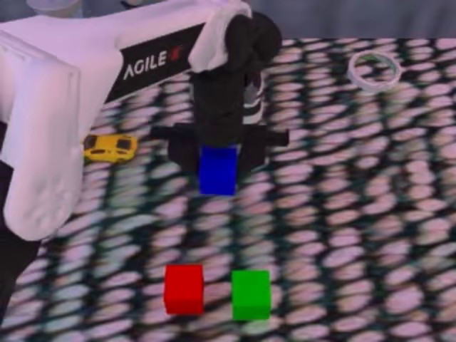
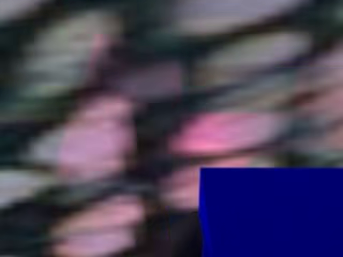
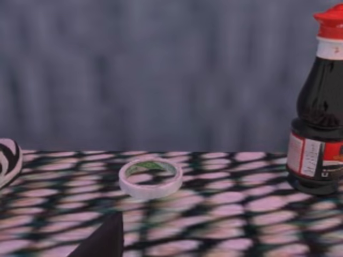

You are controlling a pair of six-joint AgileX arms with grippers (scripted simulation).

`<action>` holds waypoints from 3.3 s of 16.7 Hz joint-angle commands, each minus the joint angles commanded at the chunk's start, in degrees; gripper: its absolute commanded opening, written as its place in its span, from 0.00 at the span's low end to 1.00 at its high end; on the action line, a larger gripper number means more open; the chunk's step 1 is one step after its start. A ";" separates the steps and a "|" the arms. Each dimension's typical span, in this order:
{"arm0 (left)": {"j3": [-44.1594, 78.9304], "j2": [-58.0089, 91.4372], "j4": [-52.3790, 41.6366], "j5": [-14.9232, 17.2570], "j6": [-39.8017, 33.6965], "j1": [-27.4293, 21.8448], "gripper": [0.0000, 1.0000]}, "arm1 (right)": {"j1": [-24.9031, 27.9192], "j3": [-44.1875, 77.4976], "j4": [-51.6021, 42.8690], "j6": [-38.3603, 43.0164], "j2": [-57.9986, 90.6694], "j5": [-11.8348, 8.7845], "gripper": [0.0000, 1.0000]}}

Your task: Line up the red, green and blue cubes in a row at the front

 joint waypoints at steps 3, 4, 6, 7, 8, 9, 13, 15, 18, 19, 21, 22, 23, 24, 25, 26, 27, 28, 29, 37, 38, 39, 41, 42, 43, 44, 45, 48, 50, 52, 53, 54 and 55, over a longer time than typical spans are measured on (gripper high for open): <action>-0.21 -0.69 -0.82 -0.03 -9.90 -7.45 0.00 | 0.00 0.00 0.00 0.00 0.00 0.00 1.00; -0.33 -0.96 -1.12 -0.02 -13.59 -10.15 0.00 | 0.00 0.00 0.00 0.00 0.00 0.00 1.00; -0.58 -1.58 -1.61 -0.02 -20.44 -15.35 0.00 | 0.00 0.00 0.00 0.00 0.00 0.00 1.00; -0.74 -1.98 -1.75 -0.03 -23.20 -17.67 0.00 | 0.00 0.00 0.00 0.00 0.00 0.00 1.00; -0.90 -2.41 -1.81 -0.04 -25.35 -19.63 0.00 | 0.00 0.00 0.00 0.00 0.00 0.00 1.00; -1.06 -2.81 -1.82 -0.06 -26.88 -21.10 0.00 | 0.00 0.00 0.00 0.00 0.00 0.00 1.00; -1.25 -3.25 -1.78 -0.09 -28.12 -22.31 0.00 | 0.00 0.00 0.00 0.00 0.00 0.00 1.00; -1.28 -2.94 -1.54 -0.07 -27.94 -22.13 0.00 | 0.00 0.00 0.00 0.00 0.00 0.00 1.00; -4.50 -2.15 2.53 -0.09 -28.06 -22.14 0.00 | 0.00 0.00 0.00 0.00 0.00 0.00 1.00; -6.09 -1.67 4.79 -0.08 -28.13 -22.17 0.00 | 0.00 0.00 0.00 0.00 0.00 0.00 1.00; -9.27 -0.69 9.26 -0.06 -28.19 -22.31 0.00 | 0.00 0.00 0.00 0.00 0.00 0.00 1.00; -10.54 -0.29 10.79 -0.05 -28.22 -22.39 0.00 | 0.00 0.00 0.00 0.00 0.00 0.00 1.00; -11.37 0.01 11.70 -0.05 -28.25 -22.46 0.00 | 0.00 0.00 0.00 0.00 0.00 0.00 1.00; -11.66 0.13 12.01 -0.05 -28.26 -22.49 0.00 | 0.00 0.00 0.00 0.00 0.00 0.00 1.00; -11.66 0.13 12.01 -0.05 -28.26 -22.49 0.00 | 0.00 0.00 0.00 0.00 0.00 0.00 1.00; -11.66 0.13 12.01 -0.05 -28.26 -22.49 0.00 | 0.00 0.00 0.00 0.00 0.00 0.00 1.00; -11.66 0.13 12.01 -0.05 -28.26 -22.49 0.00 | 0.00 0.00 0.00 0.00 0.00 0.00 1.00; -11.66 0.13 12.01 -0.05 -28.26 -22.49 0.08 | 0.00 0.00 0.00 0.00 0.00 0.00 1.00; -11.66 0.13 12.01 -0.05 -28.26 -22.49 0.15 | 0.00 0.00 0.00 0.00 0.00 0.00 1.00; -11.66 0.13 12.01 -0.05 -28.26 -22.49 0.75 | 0.00 0.00 0.00 0.00 0.00 0.00 1.00; -11.66 0.13 12.01 -0.05 -28.26 -22.49 0.83 | 0.00 0.00 0.00 0.00 0.00 0.00 1.00; -11.66 0.13 12.01 -0.05 -28.26 -22.49 0.90 | 0.00 0.00 0.00 0.00 0.00 0.00 1.00; -11.66 0.13 12.01 -0.05 -28.26 -22.49 1.00 | 0.00 0.00 0.00 0.00 0.00 0.00 1.00; -11.66 0.13 12.01 -0.05 -28.26 -22.49 1.00 | 0.00 0.00 0.00 0.00 0.00 0.00 1.00; -11.66 0.13 12.01 -0.05 -28.26 -22.49 1.00 | 0.00 0.00 0.00 0.00 0.00 0.00 1.00; -11.66 0.13 12.01 -0.05 -28.26 -22.49 1.00 | 0.00 0.00 0.00 0.00 0.00 0.00 1.00; -11.66 0.13 12.01 -0.05 -28.26 -22.49 1.00 | 0.00 0.00 0.00 0.00 0.00 0.00 1.00; -11.66 0.13 12.01 -0.05 -28.26 -22.49 1.00 | 0.00 0.00 0.00 0.00 0.00 0.00 1.00; -11.46 0.08 11.81 -0.05 -28.27 -22.37 1.00 | 0.00 0.00 0.00 0.00 0.00 0.00 1.00; -9.60 -0.47 9.61 -0.07 -28.39 -22.23 1.00 | 0.00 0.00 0.00 0.00 0.00 0.00 1.00; -8.26 -0.98 7.69 -0.08 -28.47 -22.05 1.00 | 0.00 0.00 0.00 0.00 0.00 0.00 1.00; -6.83 -1.55 5.36 -0.09 -28.51 -21.87 1.00 | 0.00 0.00 0.00 0.00 0.00 0.00 1.00; -5.37 -2.12 2.97 -0.09 -28.51 -21.72 1.00 | 0.00 0.00 0.00 0.00 0.00 0.00 1.00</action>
